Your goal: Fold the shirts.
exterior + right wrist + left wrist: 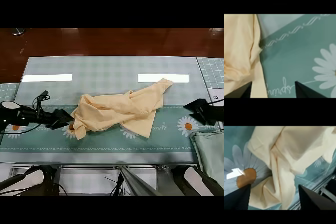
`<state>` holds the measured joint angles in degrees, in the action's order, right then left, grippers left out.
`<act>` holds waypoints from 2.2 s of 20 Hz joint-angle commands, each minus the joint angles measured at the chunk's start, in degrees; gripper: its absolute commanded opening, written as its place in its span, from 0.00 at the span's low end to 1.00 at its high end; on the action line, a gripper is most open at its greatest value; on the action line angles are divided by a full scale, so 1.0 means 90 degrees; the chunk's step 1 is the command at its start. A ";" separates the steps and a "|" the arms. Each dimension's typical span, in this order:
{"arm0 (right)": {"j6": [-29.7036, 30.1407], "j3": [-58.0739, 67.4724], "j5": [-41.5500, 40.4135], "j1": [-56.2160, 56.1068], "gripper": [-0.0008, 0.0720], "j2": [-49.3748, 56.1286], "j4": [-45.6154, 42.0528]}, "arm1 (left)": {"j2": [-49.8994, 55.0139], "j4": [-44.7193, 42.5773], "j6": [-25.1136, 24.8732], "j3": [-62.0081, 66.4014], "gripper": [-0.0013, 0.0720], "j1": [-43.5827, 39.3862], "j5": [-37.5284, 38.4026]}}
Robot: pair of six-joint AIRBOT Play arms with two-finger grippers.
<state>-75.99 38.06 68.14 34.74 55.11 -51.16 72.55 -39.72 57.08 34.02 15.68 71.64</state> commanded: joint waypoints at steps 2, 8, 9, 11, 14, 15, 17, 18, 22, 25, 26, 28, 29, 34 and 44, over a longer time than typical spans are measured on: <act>0.0503 -0.0845 0.0389 0.0029 0.86 -0.0117 0.0500 | 0.0306 0.0736 -0.0721 -0.0299 0.98 -0.0597 -0.0204; 0.0182 -0.1348 0.0554 -0.0753 0.86 -0.0109 -0.0087 | 0.0653 0.1243 -0.1353 -0.0226 0.05 -0.1494 -0.0119; 0.0056 -0.1348 0.0571 -0.1030 0.86 -0.0109 -0.0245 | 0.0648 0.1251 -0.1377 -0.0226 0.05 -0.1452 -0.0022; -0.0170 -0.1345 0.0512 -0.1591 0.86 -0.0085 -0.0379 | 0.0648 0.1248 -0.1389 -0.0226 0.05 -0.1370 0.0119; -0.0369 -0.1345 0.0318 -0.2314 0.86 0.0277 -0.0335 | 0.0648 0.1251 -0.1389 -0.0226 0.05 -0.1345 0.0109; -0.0406 -0.1345 0.0160 -0.2543 0.86 0.0427 -0.0284 | 0.0648 0.1251 -0.1389 -0.0226 0.05 -0.1348 0.0114; -0.0376 -0.1326 -0.0243 -0.2917 0.86 0.0755 -0.0024 | 0.0648 0.1251 -0.1387 -0.0226 0.05 -0.1348 0.0114; -0.0372 -0.1309 -0.0442 -0.3016 0.86 0.0913 0.0189 | 0.0648 0.1251 -0.1387 -0.0226 0.05 -0.1348 0.0114; -0.0197 -0.0981 -0.0906 -0.3521 0.86 0.1605 0.0913 | 0.0651 0.1251 -0.1389 -0.0226 0.05 -0.1348 0.0087; -0.0192 -0.0525 -0.0962 -0.4102 0.85 0.2118 0.1015 | 0.0651 0.1253 -0.1389 -0.0226 0.05 -0.1348 0.0083; -0.0175 -0.0362 -0.0962 -0.4277 0.74 0.2242 0.1035 | 0.0651 0.1253 -0.1389 -0.0226 0.05 -0.1348 0.0044; -0.0107 0.0012 -0.0954 -0.4590 0.25 0.2416 0.1025 | 0.0651 0.1253 -0.1389 -0.0226 0.05 -0.1348 -0.0078; 0.0053 0.0231 -0.0891 -0.4692 0.04 0.2458 0.0993 | 0.0648 0.1253 -0.1387 -0.0221 0.05 -0.1348 -0.0107; -0.0328 0.3065 0.0408 -0.4328 0.04 0.2237 -0.0015 | 0.0172 0.2127 -0.0828 0.1248 0.05 -0.1348 0.0590; -0.1120 0.9850 0.0328 -0.3383 0.04 0.0583 -0.1285 | -0.1013 -0.0874 0.2263 0.9734 0.05 -0.1294 -0.0372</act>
<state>-85.34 119.31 74.22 3.07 67.11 -60.58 64.58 -35.03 68.34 102.67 3.97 66.89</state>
